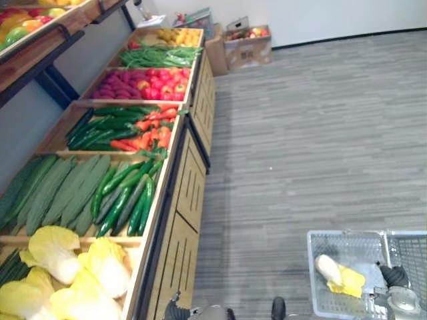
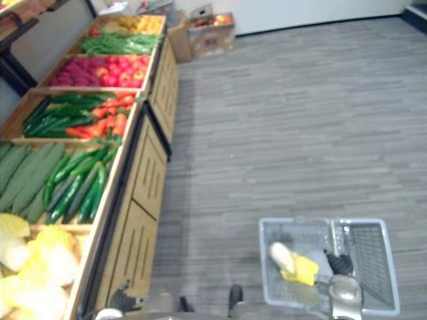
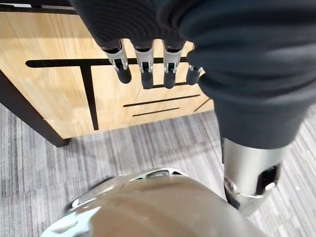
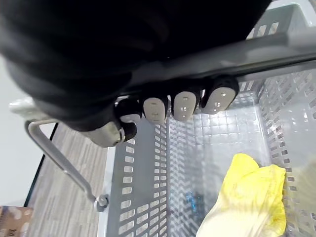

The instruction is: Pick vegetable in the basket

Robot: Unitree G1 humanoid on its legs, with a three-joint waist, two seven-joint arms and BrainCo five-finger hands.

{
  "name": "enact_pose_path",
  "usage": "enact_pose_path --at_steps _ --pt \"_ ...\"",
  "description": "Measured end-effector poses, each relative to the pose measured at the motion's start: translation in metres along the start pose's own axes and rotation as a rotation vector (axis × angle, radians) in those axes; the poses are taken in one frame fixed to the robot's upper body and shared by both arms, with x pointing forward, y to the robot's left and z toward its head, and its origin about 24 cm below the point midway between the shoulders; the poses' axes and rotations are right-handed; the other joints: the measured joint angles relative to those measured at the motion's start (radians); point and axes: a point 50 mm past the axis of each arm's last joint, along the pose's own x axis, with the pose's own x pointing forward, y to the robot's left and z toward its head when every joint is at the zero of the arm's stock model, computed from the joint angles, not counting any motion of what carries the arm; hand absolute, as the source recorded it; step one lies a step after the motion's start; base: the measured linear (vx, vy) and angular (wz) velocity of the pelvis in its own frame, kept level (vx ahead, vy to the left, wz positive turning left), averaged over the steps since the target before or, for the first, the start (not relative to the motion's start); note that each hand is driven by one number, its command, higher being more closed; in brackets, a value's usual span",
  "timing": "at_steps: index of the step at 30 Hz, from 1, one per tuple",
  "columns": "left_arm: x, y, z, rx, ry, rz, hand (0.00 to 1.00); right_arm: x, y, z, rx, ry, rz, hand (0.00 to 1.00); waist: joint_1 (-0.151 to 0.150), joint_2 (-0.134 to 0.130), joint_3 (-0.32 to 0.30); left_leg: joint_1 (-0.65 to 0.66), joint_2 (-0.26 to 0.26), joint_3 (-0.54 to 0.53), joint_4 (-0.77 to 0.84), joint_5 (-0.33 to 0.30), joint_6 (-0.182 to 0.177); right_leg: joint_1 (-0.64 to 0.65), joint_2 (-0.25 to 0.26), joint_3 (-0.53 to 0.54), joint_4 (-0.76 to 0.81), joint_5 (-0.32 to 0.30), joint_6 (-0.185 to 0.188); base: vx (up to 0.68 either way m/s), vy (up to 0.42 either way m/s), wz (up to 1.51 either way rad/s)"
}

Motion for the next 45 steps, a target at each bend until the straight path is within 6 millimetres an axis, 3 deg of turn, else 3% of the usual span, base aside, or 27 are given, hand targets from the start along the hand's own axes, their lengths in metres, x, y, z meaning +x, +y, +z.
enact_pose_path --at_steps 3,5,6,9,10,11,13,14,16,17,19,21,23,24,25,26,27,28,31,35,37,38,40,41,43,45 --pt "-0.001 -0.002 0.001 -0.007 -0.005 0.007 0.0 -0.003 0.009 0.014 0.0 -0.066 0.016 1.0 0.019 0.007 0.006 0.004 -0.007 -0.001 -0.183 0.084 0.008 0.007 0.009 0.044 0.019 -0.037 0.023 0.15 0.148 -0.42" --pt "-0.003 -0.006 -0.004 -0.031 0.017 0.013 0.0 -0.006 0.017 0.022 -0.013 -0.11 0.041 1.0 0.029 0.017 0.004 0.038 0.007 -0.003 -0.228 0.103 0.035 0.006 0.027 0.079 0.05 -0.074 0.031 0.21 0.215 -0.65" --pt "-0.003 -0.004 -0.005 -0.042 0.025 0.022 0.0 -0.009 0.023 0.023 -0.012 -0.123 0.056 1.0 0.034 0.009 0.007 0.059 0.009 0.013 -0.233 0.139 0.046 0.005 0.024 0.101 0.091 -0.108 0.046 0.23 0.207 -0.52" --pt "-0.002 0.002 -0.007 -0.021 0.034 0.034 0.0 -0.014 0.035 0.024 -0.023 -0.144 0.086 1.0 0.033 -0.03 -0.012 0.099 -0.038 0.068 -0.244 0.101 0.058 -0.033 -0.04 0.122 0.229 -0.196 0.09 0.26 0.212 -0.35" --pt "-0.001 0.006 -0.006 -0.007 0.034 0.039 0.0 -0.015 0.038 0.025 -0.026 -0.151 0.098 1.0 0.036 -0.054 -0.006 0.133 -0.071 0.091 -0.273 0.083 0.073 -0.115 -0.077 0.125 0.42 -0.239 0.113 0.33 0.238 -0.32" --pt "-0.001 0.006 -0.006 0.01 0.033 0.035 0.0 -0.015 0.04 0.025 -0.027 -0.151 0.105 1.0 0.037 -0.059 -0.003 0.161 -0.079 0.11 -0.288 0.083 0.075 -0.186 -0.092 0.126 0.583 -0.234 0.125 0.28 0.174 -0.31" --pt "0.0 0.01 -0.005 0.054 0.023 0.03 0.0 -0.017 0.048 0.024 -0.031 -0.149 0.133 1.0 0.029 -0.073 0.005 0.216 -0.094 0.117 -0.286 0.07 0.1 -0.265 -0.122 0.115 0.815 -0.166 0.194 0.33 0.131 0.01" --pt "0.001 0.013 -0.004 0.096 0.018 0.025 0.0 -0.02 0.054 0.022 -0.017 -0.139 0.145 1.0 0.015 -0.09 0.016 0.282 -0.1 0.104 -0.29 0.053 0.106 -0.307 -0.145 0.09 0.974 -0.015 0.196 0.37 0.102 0.22" --pt "0.001 0.012 -0.003 0.122 0.009 0.021 0.0 -0.02 0.057 0.022 -0.011 -0.139 0.15 1.0 0.012 -0.079 0.018 0.344 -0.085 0.08 -0.302 0.049 0.11 -0.336 -0.146 0.074 1.079 0.149 0.205 0.34 0.028 0.28" --pt "0.002 0.013 0.0 0.135 -0.003 0.021 0.0 -0.02 0.057 0.025 -0.007 -0.151 0.149 1.0 0.005 -0.082 0.022 0.372 -0.077 0.045 -0.303 0.043 0.118 -0.376 -0.15 0.071 1.179 0.108 0.17 0.36 -0.044 0.45" --pt "0.004 0.017 0.005 0.134 -0.016 0.033 0.0 -0.018 0.057 0.033 0.004 -0.179 0.143 1.0 -0.01 -0.098 0.031 0.393 -0.07 0.002 -0.298 0.043 0.118 -0.431 -0.154 0.061 1.248 0.027 0.134 0.39 -0.12 0.59" --pt "0.004 0.018 0.005 0.124 -0.012 0.04 0.0 -0.017 0.054 0.039 0.009 -0.206 0.13 1.0 -0.013 -0.103 0.038 0.424 -0.059 -0.035 -0.291 0.042 0.116 -0.459 -0.166 0.051 1.176 -0.025 0.115 0.44 -0.201 0.61" --pt "0.003 0.018 0.001 0.109 -0.001 0.043 0.0 -0.018 0.052 0.038 0.009 -0.207 0.122 1.0 -0.014 -0.104 0.037 0.444 -0.041 -0.039 -0.265 0.02 0.081 -0.458 -0.184 0.055 1.003 -0.034 0.1 0.41 -0.247 0.5" --pt "0.003 0.018 -0.001 0.096 0.009 0.046 0.0 -0.018 0.052 0.038 0.009 -0.207 0.122 1.0 -0.014 -0.102 0.035 0.451 -0.024 -0.051 -0.25 -0.008 0.045 -0.455 -0.187 0.06 0.864 -0.038 0.094 0.46 -0.35 0.52" --pt "0.001 0.021 -0.006 0.077 0.024 0.059 0.0 -0.019 0.052 0.034 0.008 -0.193 0.123 1.0 -0.013 -0.125 0.021 0.466 -0.02 -0.06 -0.247 -0.031 0.007 -0.416 -0.2 0.072 0.614 -0.004 0.096 0.49 -0.387 0.51" --pt "0.001 0.023 -0.007 0.069 0.031 0.07 0.0 -0.019 0.05 0.031 0.003 -0.184 0.12 1.0 -0.011 -0.124 0.02 0.473 -0.011 -0.062 -0.241 -0.047 -0.019 -0.388 -0.195 0.085 0.545 -0.034 0.115 0.47 -0.39 0.32" --pt "0.0 0.009 -0.006 0.037 0.041 0.04 0.0 -0.012 0.046 0.034 0.013 -0.169 0.098 1.0 -0.002 -0.062 0.02 0.443 0.059 -0.065 -0.229 -0.051 -0.033 -0.36 -0.13 0.058 0.497 -0.062 0.11 0.37 -0.359 0.12" --pt "0.0 0.007 -0.006 0.034 0.041 0.038 0.0 -0.01 0.046 0.035 0.015 -0.165 0.095 1.0 -0.001 -0.055 0.019 0.435 0.065 -0.07 -0.231 -0.036 -0.035 -0.366 -0.124 0.054 0.498 -0.066 0.103 0.31 -0.329 0.04" --pt "0.001 0.006 -0.006 0.025 0.047 0.042 0.0 -0.005 0.043 0.031 0.024 -0.13 0.082 1.0 0.002 -0.039 0.012 0.428 0.079 -0.106 -0.265 0.103 -0.065 -0.356 -0.114 0.035 0.481 -0.083 0.086 0.25 -0.268 0.17" --pt "-0.001 0.004 -0.013 -0.014 0.081 0.055 0.0 -0.003 0.043 0.015 0.005 -0.054 0.09 1.0 -0.003 -0.02 -0.002 0.342 0.135 -0.181 -0.122 0.133 -0.09 -0.264 -0.075 -0.032 0.362 -0.087 0.075 0.15 -0.15 0.32" --pt "-0.002 0.004 -0.015 -0.016 0.087 0.057 0.0 -0.006 0.043 0.001 -0.006 -0.002 0.095 1.0 -0.004 -0.029 -0.007 0.27 0.142 -0.223 0.022 0.215 -0.076 -0.192 -0.081 -0.076 0.321 -0.096 0.061 0.12 -0.164 0.67" --pt "-0.002 0.007 -0.016 -0.011 0.09 0.061 0.0 -0.008 0.043 -0.007 -0.012 0.027 0.097 1.0 -0.002 -0.043 -0.014 0.232 0.142 -0.212 0.083 0.304 -0.059 -0.146 -0.092 -0.098 0.284 -0.097 0.058 0.14 -0.207 0.6" --pt "-0.003 0.01 -0.018 0.002 0.092 0.071 0.0 -0.01 0.036 -0.016 -0.032 0.049 0.087 1.0 0.003 -0.058 -0.016 0.196 0.164 -0.162 0.148 0.382 -0.044 -0.083 -0.108 -0.135 0.218 -0.093 0.052 0.12 -0.16 0.55" --pt "-0.003 0.01 -0.018 0.002 0.091 0.072 0.0 -0.01 0.032 -0.017 -0.041 0.054 0.079 1.0 0.006 -0.051 -0.02 0.186 0.177 -0.139 0.167 0.357 -0.042 -0.07 -0.107 -0.144 0.203 -0.091 0.048 0.16 -0.141 0.52" --pt "-0.002 0.009 -0.016 0.005 0.082 0.075 0.0 -0.005 0.017 -0.02 -0.036 0.076 0.034 1.0 0.006 -0.044 -0.023 0.142 0.173 -0.073 0.12 0.226 -0.041 -0.035 -0.124 -0.18 0.158 -0.085 0.043 0.17 -0.119 0.49" --pt "-0.002 0.009 -0.015 0.004 0.079 0.08 0.0 -0.004 0.01 -0.02 -0.03 0.08 0.01 1.0 0.007 -0.043 -0.023 0.129 0.155 -0.081 0.013 0.193 -0.054 -0.022 -0.134 -0.201 0.145 -0.085 0.043 0.09 -0.014 0.39"
